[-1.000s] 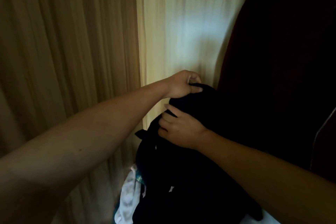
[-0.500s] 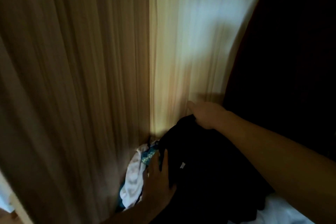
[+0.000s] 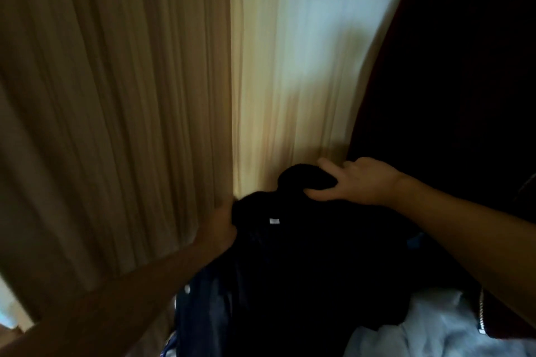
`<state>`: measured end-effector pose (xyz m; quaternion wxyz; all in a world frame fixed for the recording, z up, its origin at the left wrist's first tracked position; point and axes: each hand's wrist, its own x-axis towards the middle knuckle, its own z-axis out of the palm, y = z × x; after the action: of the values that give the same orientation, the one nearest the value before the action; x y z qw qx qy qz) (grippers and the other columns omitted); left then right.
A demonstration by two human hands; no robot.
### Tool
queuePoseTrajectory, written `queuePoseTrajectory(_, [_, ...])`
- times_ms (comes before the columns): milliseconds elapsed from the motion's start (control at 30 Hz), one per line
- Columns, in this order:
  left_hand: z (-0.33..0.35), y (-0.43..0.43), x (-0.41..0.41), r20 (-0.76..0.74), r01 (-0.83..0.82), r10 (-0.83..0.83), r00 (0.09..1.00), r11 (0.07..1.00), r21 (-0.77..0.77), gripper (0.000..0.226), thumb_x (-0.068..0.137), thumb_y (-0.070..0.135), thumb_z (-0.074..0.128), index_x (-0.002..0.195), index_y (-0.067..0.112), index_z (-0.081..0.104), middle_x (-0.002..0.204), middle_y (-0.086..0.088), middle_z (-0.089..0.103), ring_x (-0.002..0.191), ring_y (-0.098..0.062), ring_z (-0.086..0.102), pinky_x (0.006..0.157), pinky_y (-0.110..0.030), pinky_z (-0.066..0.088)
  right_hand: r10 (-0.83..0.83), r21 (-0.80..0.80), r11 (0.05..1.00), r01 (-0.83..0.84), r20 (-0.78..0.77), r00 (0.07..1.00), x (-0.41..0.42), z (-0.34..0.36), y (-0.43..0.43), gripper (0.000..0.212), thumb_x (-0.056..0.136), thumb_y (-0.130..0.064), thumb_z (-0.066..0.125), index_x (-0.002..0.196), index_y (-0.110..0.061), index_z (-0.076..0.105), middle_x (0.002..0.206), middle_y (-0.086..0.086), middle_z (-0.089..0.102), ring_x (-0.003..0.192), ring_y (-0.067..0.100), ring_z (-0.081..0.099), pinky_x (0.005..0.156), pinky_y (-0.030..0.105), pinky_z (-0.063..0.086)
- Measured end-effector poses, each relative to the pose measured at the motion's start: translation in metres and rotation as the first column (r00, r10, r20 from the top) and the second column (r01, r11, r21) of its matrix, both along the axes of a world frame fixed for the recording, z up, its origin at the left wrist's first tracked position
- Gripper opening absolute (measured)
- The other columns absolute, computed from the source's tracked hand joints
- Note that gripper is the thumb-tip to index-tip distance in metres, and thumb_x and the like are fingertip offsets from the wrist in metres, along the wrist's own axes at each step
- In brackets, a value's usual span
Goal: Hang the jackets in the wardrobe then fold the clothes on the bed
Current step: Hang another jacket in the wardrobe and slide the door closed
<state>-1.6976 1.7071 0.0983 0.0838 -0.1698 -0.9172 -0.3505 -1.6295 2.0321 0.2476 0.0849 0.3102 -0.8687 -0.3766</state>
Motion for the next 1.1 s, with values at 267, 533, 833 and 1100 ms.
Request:
queuePoseTrajectory(267, [0.218, -0.013, -0.03, -0.424, 0.198, -0.28, 0.861, 0.953, -0.227, 0.049, 0.081, 0.0, 0.057, 0.122, 0.025, 0.047, 0.117, -0.007, 0.068, 0.106, -0.028, 0.066, 0.09, -0.044, 0.053, -0.438, -0.091, 0.899, 0.428, -0.173, 0.882, 0.004, 0.049, 0.003, 0.07, 0.105, -0.03, 0.035, 0.154, -0.043, -0.013, 0.149, 0.024, 0.025, 0.083, 0.036, 0.064, 0.066, 0.04, 0.054])
queuePoseTrajectory(533, [0.217, -0.027, -0.031, -0.512, 0.013, -0.441, 0.737, 0.766, -0.642, 0.055, 0.081, 0.082, 0.051, 0.129, 0.071, 0.027, 0.135, 0.02, 0.048, 0.11, -0.014, 0.056, 0.086, -0.025, 0.041, -0.526, -0.156, 0.85, 0.502, -0.281, 0.803, 0.017, 0.121, 0.026, 0.075, 0.105, -0.032, 0.041, 0.148, -0.056, -0.016, 0.151, 0.024, 0.023, 0.097, 0.036, 0.063, 0.069, 0.036, 0.053])
queuePoseTrajectory(833, [0.174, -0.052, -0.059, -0.215, -0.042, -0.136, 0.967, 0.747, -0.663, 0.039, 0.099, 0.024, 0.051, 0.135, 0.039, 0.05, 0.128, -0.006, 0.047, 0.11, -0.029, 0.058, 0.091, -0.039, 0.051, -0.481, 0.05, 0.869, 0.492, -0.148, 0.864, 0.032, 0.114, 0.041, 0.055, 0.103, -0.052, 0.031, 0.153, -0.047, 0.01, 0.15, 0.02, 0.029, 0.07, 0.023, 0.045, 0.063, 0.031, 0.045])
queuePoseTrajectory(1100, [0.279, -0.008, -0.058, -0.314, -0.129, -0.072, 0.947, 0.809, -0.574, 0.06, 0.085, 0.011, 0.058, 0.141, 0.025, 0.046, 0.139, -0.018, 0.052, 0.124, -0.037, 0.055, 0.1, -0.041, 0.049, -0.711, -0.306, 0.693, 0.653, -0.145, 0.688, 0.027, 0.162, 0.012, 0.059, 0.099, -0.06, 0.041, 0.151, -0.034, 0.038, 0.141, 0.008, 0.053, 0.122, 0.031, 0.057, 0.093, 0.046, 0.053])
